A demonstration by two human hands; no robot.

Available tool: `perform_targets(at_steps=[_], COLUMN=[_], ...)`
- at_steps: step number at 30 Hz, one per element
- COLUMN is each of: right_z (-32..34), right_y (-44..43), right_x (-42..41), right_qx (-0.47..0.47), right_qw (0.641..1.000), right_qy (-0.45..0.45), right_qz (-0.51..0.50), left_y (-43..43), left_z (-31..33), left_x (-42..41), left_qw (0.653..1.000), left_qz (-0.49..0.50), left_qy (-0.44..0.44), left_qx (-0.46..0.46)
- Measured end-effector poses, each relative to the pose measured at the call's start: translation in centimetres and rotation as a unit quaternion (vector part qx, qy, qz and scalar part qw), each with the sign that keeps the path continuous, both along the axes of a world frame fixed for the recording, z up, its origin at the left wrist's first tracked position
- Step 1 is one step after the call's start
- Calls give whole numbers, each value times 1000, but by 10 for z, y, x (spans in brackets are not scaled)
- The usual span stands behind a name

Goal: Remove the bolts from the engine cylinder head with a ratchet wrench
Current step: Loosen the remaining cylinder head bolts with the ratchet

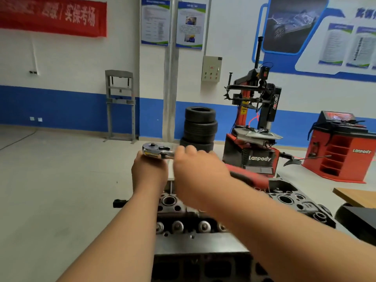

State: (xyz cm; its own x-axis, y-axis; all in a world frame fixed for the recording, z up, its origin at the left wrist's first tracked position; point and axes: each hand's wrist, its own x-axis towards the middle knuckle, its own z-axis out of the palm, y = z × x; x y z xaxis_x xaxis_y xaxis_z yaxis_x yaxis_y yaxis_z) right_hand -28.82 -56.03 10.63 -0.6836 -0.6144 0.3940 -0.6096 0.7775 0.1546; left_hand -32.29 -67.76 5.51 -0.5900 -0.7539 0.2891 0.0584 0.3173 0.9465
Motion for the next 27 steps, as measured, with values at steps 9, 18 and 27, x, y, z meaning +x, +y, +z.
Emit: perform_targets(at_steps=[9,18,27], right_z=[5,2,-16], right_y=[-83,-63,4], right_x=[-120,-113,15], right_qx=[-69,-65,49], right_qw=[988,995,990], right_qy=[-113,-77,76], right_qz=[82,8,-112], left_y=[-8,-5,4], left_z=[-4,-2,2], left_x=[-9,-15,-4], left_qw=[998,998,994], left_qz=[25,48,61], left_qy=[34,16,-15], left_qx=[56,34,-86])
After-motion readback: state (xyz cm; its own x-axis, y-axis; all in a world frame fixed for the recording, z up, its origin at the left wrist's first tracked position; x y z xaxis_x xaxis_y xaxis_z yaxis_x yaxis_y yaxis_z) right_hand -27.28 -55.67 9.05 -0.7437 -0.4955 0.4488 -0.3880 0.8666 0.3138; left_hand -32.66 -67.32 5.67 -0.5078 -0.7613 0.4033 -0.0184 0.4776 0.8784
